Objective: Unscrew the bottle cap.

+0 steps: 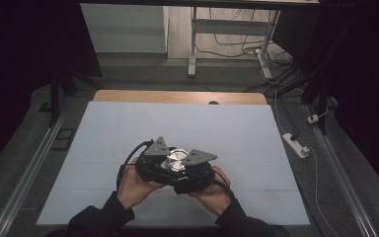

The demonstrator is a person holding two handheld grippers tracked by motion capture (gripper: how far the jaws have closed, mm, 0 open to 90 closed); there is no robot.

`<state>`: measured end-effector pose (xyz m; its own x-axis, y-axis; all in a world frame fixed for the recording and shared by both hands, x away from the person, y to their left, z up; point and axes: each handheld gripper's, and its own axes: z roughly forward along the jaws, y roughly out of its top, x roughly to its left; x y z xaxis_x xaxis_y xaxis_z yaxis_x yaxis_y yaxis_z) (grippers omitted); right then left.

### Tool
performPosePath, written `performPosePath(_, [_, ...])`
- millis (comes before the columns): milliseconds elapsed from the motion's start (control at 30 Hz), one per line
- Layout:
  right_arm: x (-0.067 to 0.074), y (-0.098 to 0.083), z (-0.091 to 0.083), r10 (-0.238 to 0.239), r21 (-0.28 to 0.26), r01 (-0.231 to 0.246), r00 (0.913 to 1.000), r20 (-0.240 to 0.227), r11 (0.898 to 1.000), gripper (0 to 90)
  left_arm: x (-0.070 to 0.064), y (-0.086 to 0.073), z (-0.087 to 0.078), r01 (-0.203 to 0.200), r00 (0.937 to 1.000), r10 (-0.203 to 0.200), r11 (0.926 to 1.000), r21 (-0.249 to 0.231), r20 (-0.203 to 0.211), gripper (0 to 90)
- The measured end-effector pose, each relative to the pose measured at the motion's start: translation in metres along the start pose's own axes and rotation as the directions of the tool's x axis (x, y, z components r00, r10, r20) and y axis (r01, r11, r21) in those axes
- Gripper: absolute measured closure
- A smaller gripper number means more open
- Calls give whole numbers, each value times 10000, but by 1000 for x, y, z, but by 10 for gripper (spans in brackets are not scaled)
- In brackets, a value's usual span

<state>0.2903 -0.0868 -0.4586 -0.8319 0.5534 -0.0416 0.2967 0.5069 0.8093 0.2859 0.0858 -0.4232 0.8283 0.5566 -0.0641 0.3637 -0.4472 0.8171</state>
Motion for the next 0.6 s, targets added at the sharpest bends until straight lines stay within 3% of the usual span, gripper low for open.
performPosePath(167, [-1,0,-1,-4,-48,3,9999,-101,10000,151,0,1,0,-407,9992,406,9991,105,68,181])
performPosePath(233, [-1,0,-1,-2,-108,-1,9997,-245,9999,151,3,1,-3,-405,9982,405,9992,1,449,155])
performPosePath(367, [-4,-1,-2,11,-141,-17,9991,-432,9999,151,14,2,-18,-955,9922,974,9950,-286,781,52])
performPosePath(433, [-5,-1,-3,-37,-123,29,9980,-632,9999,151,22,0,-25,-1363,9799,1387,9903,-265,1433,44])
performPosePath(467, [-5,0,-4,-112,-145,101,9970,-772,9998,151,26,-2,-27,-1694,9669,1707,9853,-229,1899,40])
performPosePath(533, [-3,1,-5,-355,-183,332,9892,-1420,9993,151,31,-5,-29,-2086,9469,2062,9779,-167,2467,44])
performPosePath(600, [-1,2,-5,-500,-194,475,9856,-1618,9987,151,35,-9,-29,-2489,9207,2434,9683,-215,3049,48])
